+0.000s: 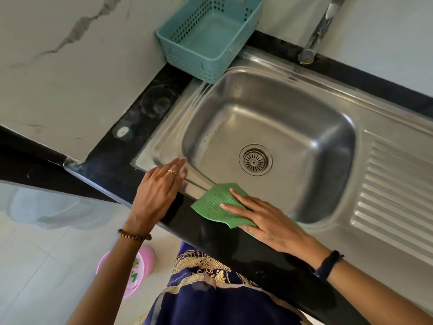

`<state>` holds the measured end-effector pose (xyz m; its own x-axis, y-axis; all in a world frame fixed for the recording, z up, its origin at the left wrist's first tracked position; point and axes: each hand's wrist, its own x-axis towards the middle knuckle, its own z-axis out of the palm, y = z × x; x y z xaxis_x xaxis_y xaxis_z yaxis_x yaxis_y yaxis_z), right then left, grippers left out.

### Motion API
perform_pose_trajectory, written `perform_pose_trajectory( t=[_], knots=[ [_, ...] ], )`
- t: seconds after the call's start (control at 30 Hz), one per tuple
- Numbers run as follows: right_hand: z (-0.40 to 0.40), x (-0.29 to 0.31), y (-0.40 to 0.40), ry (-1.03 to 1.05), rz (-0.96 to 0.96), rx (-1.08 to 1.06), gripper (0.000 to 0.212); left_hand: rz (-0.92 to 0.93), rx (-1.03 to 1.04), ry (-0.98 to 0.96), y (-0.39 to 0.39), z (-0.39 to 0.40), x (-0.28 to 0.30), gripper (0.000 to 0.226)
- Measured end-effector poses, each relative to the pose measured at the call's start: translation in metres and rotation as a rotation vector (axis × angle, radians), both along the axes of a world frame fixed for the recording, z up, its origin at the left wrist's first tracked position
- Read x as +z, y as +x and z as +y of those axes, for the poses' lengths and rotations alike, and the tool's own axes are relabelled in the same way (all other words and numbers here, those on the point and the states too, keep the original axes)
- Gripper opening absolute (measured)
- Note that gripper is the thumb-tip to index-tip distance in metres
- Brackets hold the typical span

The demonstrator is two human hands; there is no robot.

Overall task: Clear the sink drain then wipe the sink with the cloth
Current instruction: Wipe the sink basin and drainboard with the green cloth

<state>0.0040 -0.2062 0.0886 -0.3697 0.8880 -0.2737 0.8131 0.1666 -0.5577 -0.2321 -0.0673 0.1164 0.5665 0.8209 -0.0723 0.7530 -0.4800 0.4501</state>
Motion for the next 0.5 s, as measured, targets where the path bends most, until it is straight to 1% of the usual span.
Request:
perform_pose_trajectory(
  t=[0.07,0.13,0.27,0.4,0.5],
  knots=[
    [0.023,0.0,-0.021,0.023,0.016,-0.006,0.06,-0.013,-0.037,-0.019,-0.002,0.013,0.004,0.061],
    [0.047,-0.001,-0.043,0.032,0.025,-0.034,0.055,-0.025,-0.089,-0.059,-0.006,0.027,0.007,0.067],
    [0.095,-0.003,-0.085,0.072,-0.008,-0.098,0.049,0.029,-0.179,-0.07,-0.014,0.059,0.007,0.077],
    [0.132,-0.009,-0.119,0.084,-0.05,-0.237,0.052,0.066,-0.255,-0.078,-0.023,0.086,0.005,0.089],
    [0.147,-0.015,-0.134,0.121,-0.059,-0.366,0.054,0.052,-0.283,-0.093,-0.025,0.107,0.002,0.087]
  ],
)
